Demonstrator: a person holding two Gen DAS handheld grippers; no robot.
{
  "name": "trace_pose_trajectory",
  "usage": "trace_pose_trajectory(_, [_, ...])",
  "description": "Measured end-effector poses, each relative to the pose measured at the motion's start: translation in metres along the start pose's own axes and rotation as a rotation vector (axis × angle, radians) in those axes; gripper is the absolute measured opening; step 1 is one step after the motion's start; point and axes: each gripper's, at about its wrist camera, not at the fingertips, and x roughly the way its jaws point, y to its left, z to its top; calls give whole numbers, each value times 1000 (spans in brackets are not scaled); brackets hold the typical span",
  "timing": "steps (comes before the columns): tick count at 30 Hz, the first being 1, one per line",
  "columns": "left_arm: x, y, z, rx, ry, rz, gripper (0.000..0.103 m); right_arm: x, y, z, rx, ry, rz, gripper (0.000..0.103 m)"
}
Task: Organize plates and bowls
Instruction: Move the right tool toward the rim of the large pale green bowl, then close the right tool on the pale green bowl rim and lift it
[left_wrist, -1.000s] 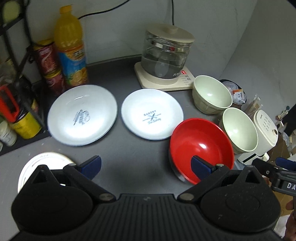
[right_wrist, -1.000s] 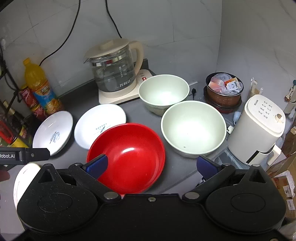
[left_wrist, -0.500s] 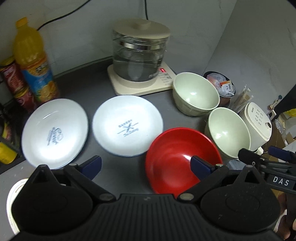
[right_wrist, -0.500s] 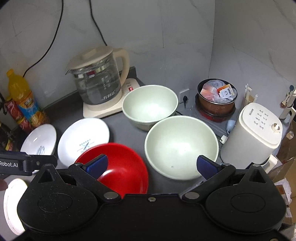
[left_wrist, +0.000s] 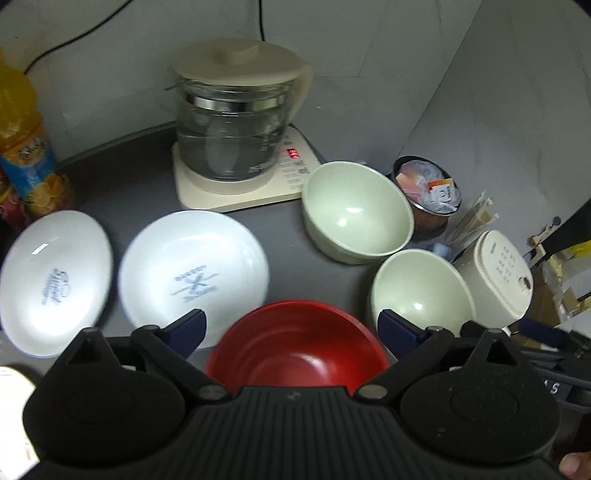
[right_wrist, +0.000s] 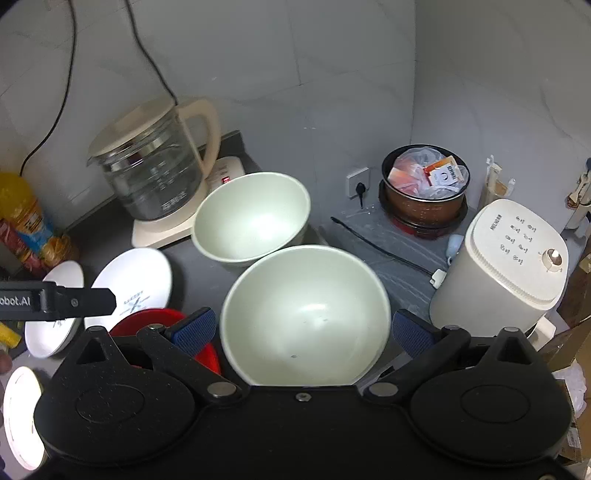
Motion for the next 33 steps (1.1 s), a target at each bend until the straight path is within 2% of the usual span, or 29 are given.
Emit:
trace_pose_trajectory(2, [6,-8,1,2,3,-2,98,3,-8,1,4,5,4,103])
trace_pose_trajectory(5, [18,-18,4,7,22,-8,90,7,-22,2,12,-5,3,103])
trace_pose_trajectory(7, [24,-25,5,7,29,-15,84,12,-30,0,17,-4,7,99])
trace_pose_trajectory(11, [37,-39,7,20,38,-23,77,24,-45,-5,64,34,29,85])
trace_pose_trajectory(16, [57,-53,9,30,75,-42,66,36,-56,-11,84,73,40,79])
trace_pose_trajectory(21, [78,-66,12,42,99,-50,58,54,-66,-14,123,126,96,55])
trace_pose_trajectory(25, [95,-72,18,57,107,-48,51,68,-68,-17,132,150,101,52])
trace_pose_trajectory(26, [100,-73,20,58,114,-48,50,72,-69,-17,137,161,105,48])
trace_pose_trajectory(30, [123,-75,22,59,167,-51,44,87,-70,-20,151,205,118,43])
trace_pose_trajectory(33, [141,-75,22,48,210,-61,35,96,-72,-20,155,223,126,36])
